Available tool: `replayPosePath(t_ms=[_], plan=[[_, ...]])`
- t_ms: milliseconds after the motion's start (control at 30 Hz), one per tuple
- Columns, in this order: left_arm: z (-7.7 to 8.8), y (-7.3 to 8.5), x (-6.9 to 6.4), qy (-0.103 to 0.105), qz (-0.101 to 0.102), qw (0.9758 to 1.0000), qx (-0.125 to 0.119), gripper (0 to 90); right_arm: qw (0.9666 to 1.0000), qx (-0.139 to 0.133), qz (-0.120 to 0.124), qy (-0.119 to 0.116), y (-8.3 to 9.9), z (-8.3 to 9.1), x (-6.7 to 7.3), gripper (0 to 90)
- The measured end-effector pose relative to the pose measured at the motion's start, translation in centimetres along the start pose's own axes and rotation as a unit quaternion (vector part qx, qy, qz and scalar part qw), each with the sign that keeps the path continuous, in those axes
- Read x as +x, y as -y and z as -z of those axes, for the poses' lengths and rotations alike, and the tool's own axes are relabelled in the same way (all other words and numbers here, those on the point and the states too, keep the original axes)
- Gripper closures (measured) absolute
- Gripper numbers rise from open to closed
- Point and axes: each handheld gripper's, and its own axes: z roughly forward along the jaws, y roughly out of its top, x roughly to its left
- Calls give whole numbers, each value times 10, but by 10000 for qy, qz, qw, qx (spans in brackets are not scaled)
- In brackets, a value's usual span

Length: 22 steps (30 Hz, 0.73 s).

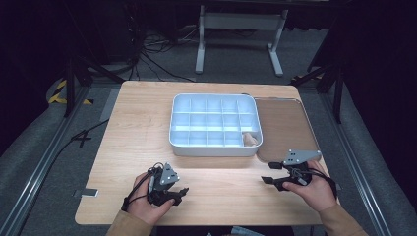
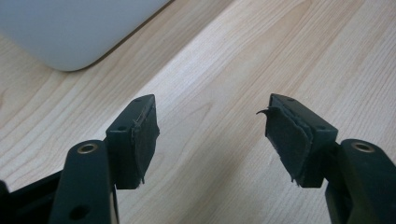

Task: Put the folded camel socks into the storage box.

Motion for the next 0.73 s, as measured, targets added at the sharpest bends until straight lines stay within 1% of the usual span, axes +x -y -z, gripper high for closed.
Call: replayPosePath(t_ms=[133,200,233,267,400,467,500,567,600,633,700,733], plan=[[-2,0,2,19,59,10000,18,334,10000,77,11,-30,9,-7,4,392],[-2,0,3,11,13,10000,26,334,9999,119,36,-40,13,-11,6,392],[-3,0,2,-1,30,10000,35,334,9999,129,47,-50,15,-14,7,390],[-3,0,2,39,70,10000,30,334,9999,139,75,-46,17,-16,8,390],[-4,0,2,19,47,10000,56,333,9996,206,182,37,29,-26,11,390],[-5,0,3,36,42,10000,50,332,9995,245,206,71,31,-28,12,390],[-5,0,3,31,50,10000,72,332,9993,214,284,123,33,-30,13,384],[-6,0,3,-6,31,10000,59,334,9993,145,319,103,35,-30,16,385],[-6,1,3,-25,61,10000,46,335,9992,88,353,146,35,-30,17,384],[-6,2,3,-57,41,10000,50,335,9992,31,363,165,34,-29,17,381],[-8,4,4,-57,125,9999,52,332,9992,-97,337,168,34,-29,18,370],[-8,4,6,-85,95,9999,41,331,9990,-167,355,194,34,-29,18,364]])
